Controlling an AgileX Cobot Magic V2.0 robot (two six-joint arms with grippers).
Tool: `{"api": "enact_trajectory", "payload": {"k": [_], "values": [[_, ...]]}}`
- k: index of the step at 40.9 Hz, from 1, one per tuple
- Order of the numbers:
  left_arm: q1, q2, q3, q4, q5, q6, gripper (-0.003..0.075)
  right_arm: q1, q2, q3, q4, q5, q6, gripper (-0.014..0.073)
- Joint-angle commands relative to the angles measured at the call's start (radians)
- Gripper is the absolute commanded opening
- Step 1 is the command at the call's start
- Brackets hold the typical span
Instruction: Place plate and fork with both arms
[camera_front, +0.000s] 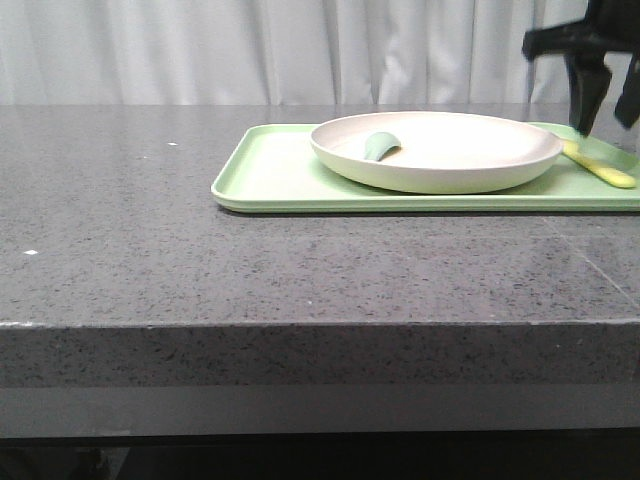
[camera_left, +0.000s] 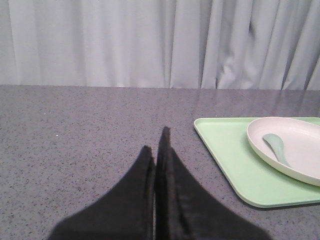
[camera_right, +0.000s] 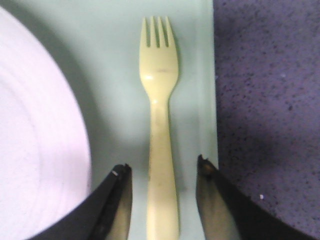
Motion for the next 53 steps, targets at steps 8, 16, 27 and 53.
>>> {"api": "enact_trajectory", "payload": {"k": [8,16,27,53], "values": [[0.000,0.004,-0.028,-0.002,-0.086,-0.001,-0.0018,-0.005,-0.178,-0.029,-0.017,-0.001,-0.009,-0.0051],[0.000,0.004,-0.028,-0.002,-0.086,-0.001,-0.0018,-0.003,-0.262,-0.015,-0.017,0.020,-0.015,-0.0113],[0.000,0.004,-0.028,-0.002,-0.086,-0.001,-0.0018,0.061,-0.521,0.252,-0.006,-0.101,-0.041,-0.0113],[0.000,0.004,-0.028,-0.002,-0.086,-0.001,-0.0018,0.107,-1.404,1.073,-0.010,-0.597,-0.042,-0.0113]]}}
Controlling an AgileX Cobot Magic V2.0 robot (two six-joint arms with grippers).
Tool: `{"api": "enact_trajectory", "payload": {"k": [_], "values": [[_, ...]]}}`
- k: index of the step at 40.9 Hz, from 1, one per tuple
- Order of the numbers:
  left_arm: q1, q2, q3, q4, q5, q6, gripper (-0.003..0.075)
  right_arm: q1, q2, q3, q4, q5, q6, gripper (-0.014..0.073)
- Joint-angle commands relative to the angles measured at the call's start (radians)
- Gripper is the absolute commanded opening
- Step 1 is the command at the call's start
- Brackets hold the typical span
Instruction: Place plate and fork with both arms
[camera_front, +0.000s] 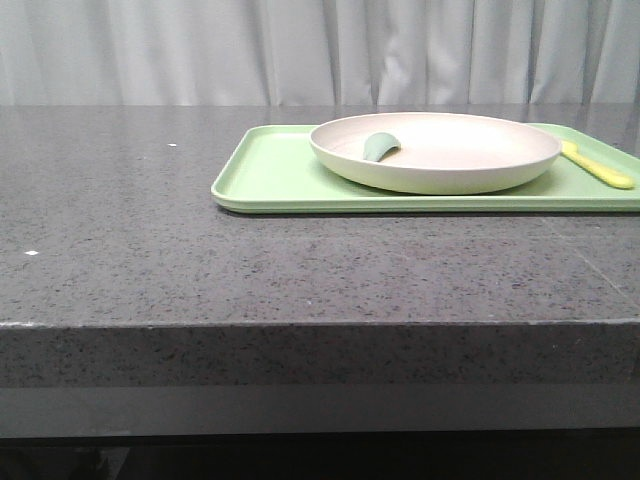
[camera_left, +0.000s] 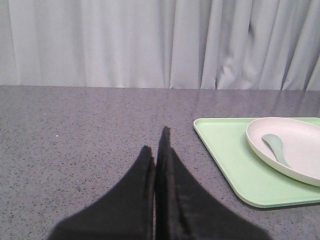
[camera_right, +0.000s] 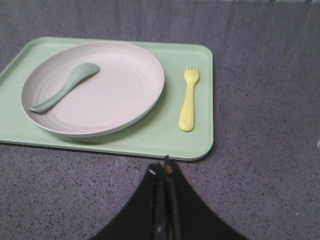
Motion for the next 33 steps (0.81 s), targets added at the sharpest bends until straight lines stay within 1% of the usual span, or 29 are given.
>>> {"api": "enact_trajectory", "payload": {"k": [1,5,11,33], "values": [[0.000,0.004,-0.028,-0.002,-0.086,-0.001,-0.0018,0.002,-0.106,0.058,-0.017,-0.149,-0.009,-0.0113],[0.000,0.004,-0.028,-0.002,-0.086,-0.001,-0.0018,0.002,-0.217,0.136,-0.018,-0.200,-0.009,-0.0113],[0.000,0.004,-0.028,-0.002,-0.086,-0.001,-0.0018,0.002,-0.305,0.182,-0.018,-0.227,-0.009,-0.0113],[0.000,0.004,-0.028,-0.002,-0.086,-0.001,-0.0018,0.002,-0.313,0.182,-0.018,-0.226,-0.009,-0.0113]]}}
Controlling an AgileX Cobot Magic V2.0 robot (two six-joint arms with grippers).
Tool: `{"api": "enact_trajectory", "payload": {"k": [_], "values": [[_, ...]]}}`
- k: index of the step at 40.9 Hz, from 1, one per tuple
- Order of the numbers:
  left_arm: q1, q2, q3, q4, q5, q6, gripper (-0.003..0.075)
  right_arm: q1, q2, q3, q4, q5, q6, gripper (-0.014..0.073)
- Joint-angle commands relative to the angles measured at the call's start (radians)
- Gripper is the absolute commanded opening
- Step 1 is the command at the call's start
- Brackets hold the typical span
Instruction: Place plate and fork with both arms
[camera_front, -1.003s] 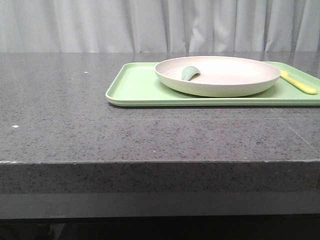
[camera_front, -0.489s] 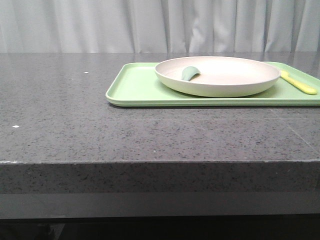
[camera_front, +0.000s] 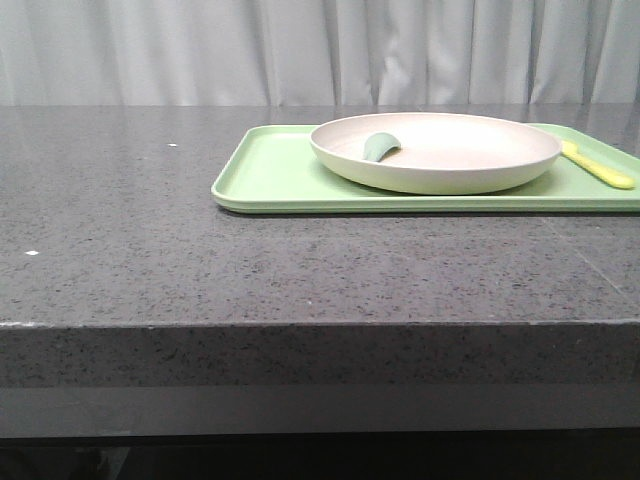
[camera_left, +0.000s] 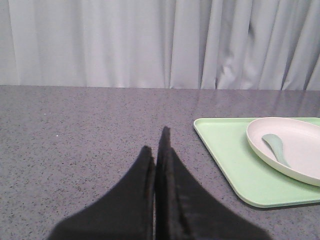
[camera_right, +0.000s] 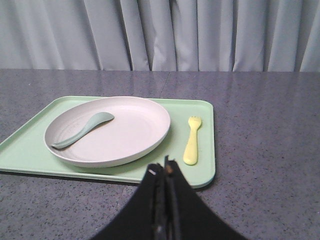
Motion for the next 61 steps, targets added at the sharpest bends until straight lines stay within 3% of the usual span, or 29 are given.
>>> {"api": "enact_trajectory", "payload": {"k": [1,34,44,56,61], "values": [[0.000,0.004,-0.028,-0.002,-0.086,-0.001,-0.0018,0.002,0.012,-0.025,-0.016,-0.088,-0.009,-0.0113],[0.000,0.002,-0.024,-0.002,-0.086,-0.001,-0.0018,0.002,0.012,-0.025,-0.016,-0.088,-0.009,-0.0113],[0.002,-0.126,0.088,-0.002,-0.086,-0.001,-0.0018,0.002,0.012,-0.025,-0.016,-0.088,-0.009,-0.0113],[0.143,-0.412,0.283,-0.002,-0.070,-0.001,-0.0018,0.002,0.012,-0.025,-0.016,-0.088,-0.009,-0.0113],[0.198,-0.415,0.329,-0.002,-0.070,-0.001,-0.0018,0.002,0.012,-0.025,-0.016,-0.087,-0.009,-0.0113]]}}
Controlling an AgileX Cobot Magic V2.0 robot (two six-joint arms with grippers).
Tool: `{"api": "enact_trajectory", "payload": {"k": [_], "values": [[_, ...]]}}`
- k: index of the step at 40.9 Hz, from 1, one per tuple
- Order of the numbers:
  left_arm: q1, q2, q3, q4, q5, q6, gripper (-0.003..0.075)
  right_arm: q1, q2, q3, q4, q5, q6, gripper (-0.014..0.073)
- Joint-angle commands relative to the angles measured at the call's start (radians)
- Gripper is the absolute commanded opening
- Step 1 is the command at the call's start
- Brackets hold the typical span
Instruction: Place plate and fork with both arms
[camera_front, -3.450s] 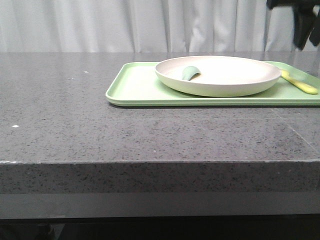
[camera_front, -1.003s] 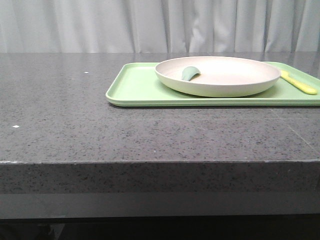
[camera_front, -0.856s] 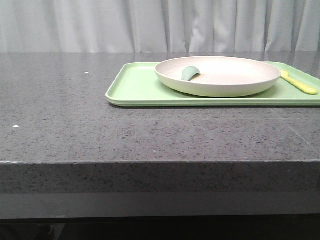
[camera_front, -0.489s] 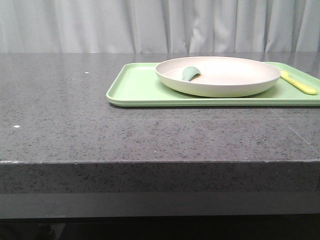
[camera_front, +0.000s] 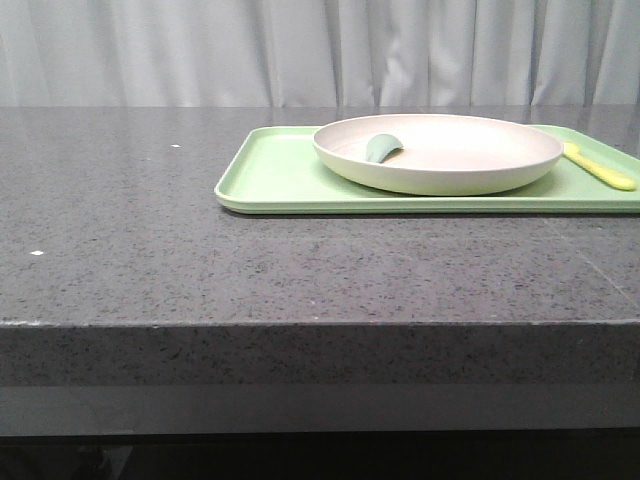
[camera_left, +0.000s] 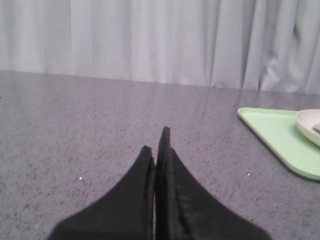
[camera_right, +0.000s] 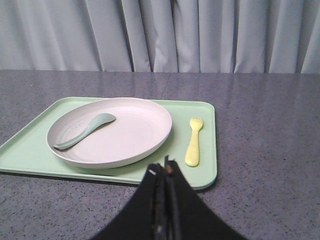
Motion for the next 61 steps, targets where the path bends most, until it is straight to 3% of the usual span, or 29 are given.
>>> {"api": "enact_trajectory", "payload": {"k": [1,11,61], "values": [[0.042,-0.023,0.006,-0.002,-0.077,-0.001,-0.0018,0.002,0.012,-0.025,-0.016,-0.083,-0.009,-0.0113],[0.097,-0.023,0.118,-0.002,-0.143,-0.001,-0.0018,0.002,0.012,-0.025,-0.016,-0.083,-0.009,-0.0113],[0.097,-0.021,0.114,-0.002,-0.104,-0.001,-0.0018,0.002,0.012,-0.016,-0.029,-0.088,-0.010,-0.0113]]}}
